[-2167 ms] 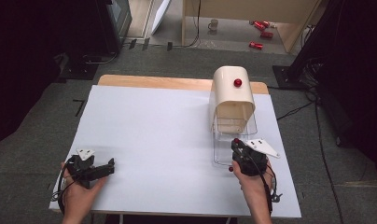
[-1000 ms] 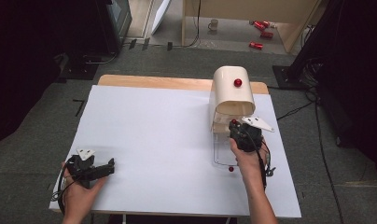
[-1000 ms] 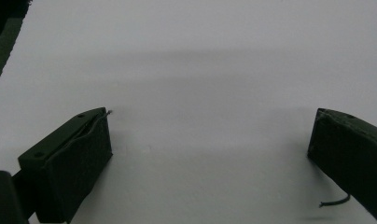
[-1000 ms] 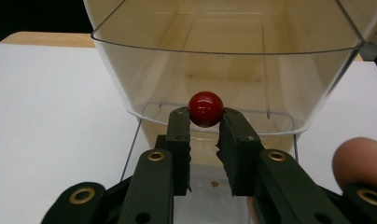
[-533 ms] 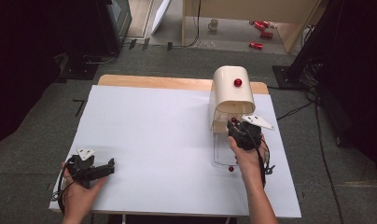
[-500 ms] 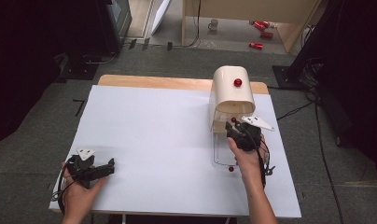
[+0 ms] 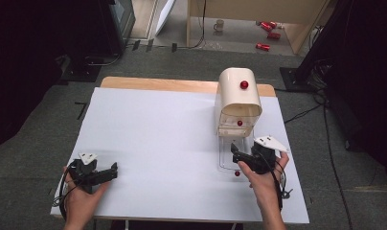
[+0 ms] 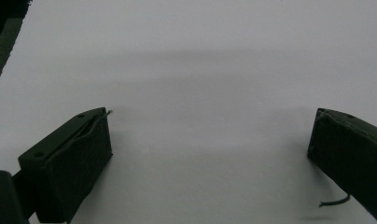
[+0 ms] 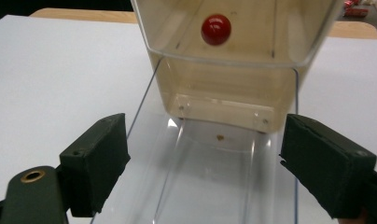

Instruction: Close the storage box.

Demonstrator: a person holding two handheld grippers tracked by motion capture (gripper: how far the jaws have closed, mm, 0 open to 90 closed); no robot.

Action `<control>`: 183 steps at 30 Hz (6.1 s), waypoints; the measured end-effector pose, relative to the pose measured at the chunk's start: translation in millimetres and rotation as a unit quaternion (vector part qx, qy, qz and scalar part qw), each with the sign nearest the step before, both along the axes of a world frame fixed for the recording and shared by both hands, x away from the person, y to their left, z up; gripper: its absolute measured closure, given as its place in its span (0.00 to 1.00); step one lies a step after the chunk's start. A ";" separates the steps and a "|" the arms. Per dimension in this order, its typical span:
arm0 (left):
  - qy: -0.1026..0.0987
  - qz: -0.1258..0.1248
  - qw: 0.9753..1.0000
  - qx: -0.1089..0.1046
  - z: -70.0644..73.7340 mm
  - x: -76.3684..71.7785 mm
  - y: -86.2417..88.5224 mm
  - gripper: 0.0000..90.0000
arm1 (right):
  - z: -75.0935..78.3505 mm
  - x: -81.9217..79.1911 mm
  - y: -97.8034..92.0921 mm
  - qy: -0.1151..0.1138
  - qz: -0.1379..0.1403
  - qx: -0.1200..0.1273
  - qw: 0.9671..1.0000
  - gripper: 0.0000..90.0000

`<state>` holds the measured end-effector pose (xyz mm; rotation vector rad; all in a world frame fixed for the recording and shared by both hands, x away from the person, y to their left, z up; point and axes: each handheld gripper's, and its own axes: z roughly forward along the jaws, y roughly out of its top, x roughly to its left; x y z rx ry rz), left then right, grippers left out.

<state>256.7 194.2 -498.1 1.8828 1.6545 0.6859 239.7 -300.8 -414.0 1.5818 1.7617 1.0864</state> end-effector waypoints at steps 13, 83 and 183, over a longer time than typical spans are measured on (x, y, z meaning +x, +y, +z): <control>-0.001 0.000 1.000 0.000 0.0 0.0 -0.1 0.00 | -11.8 -37.4 -7.8 0.014 -0.011 -0.005 1.000 0.16; 0.000 -0.002 1.000 0.000 -0.1 0.0 -0.3 0.00 | -65.2 -61.0 5.5 0.048 -0.009 0.001 0.999 0.87; -0.001 -0.002 1.000 0.001 -0.1 -0.1 -0.5 0.00 | -53.1 46.9 10.3 0.044 -0.032 0.009 0.998 0.83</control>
